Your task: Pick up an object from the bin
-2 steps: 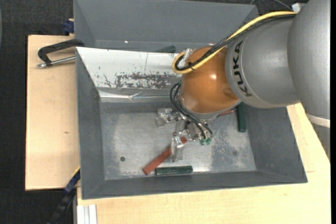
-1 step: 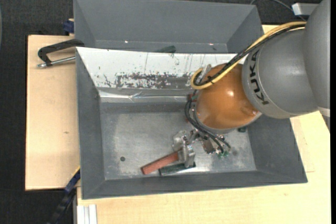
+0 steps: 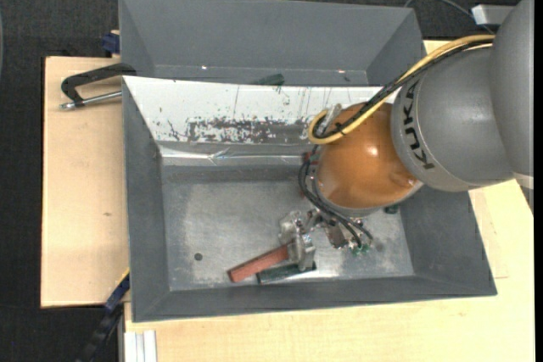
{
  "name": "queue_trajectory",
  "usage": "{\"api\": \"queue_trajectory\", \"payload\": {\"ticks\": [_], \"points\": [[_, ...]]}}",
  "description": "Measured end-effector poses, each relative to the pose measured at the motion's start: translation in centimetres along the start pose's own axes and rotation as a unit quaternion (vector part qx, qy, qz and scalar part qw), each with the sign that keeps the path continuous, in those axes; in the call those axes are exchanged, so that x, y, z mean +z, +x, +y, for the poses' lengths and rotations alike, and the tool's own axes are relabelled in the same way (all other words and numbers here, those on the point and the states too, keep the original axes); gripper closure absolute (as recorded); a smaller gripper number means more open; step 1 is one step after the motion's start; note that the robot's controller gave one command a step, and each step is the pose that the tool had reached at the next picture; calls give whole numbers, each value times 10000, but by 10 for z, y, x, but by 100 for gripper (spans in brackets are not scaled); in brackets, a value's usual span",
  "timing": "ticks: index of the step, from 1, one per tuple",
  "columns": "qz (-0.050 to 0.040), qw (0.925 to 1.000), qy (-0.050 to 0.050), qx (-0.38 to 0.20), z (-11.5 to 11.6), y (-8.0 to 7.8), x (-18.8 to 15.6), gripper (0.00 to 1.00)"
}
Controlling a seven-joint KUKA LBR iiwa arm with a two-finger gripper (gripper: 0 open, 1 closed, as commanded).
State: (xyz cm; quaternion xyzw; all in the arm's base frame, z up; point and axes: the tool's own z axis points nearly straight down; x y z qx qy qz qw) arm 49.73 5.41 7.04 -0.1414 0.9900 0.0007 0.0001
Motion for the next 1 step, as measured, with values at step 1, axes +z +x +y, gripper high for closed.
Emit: {"api": "queue_trajectory", "payload": {"ticks": [1], "points": [[-29,10000,6,69,-4,-5,-141,100]]}}
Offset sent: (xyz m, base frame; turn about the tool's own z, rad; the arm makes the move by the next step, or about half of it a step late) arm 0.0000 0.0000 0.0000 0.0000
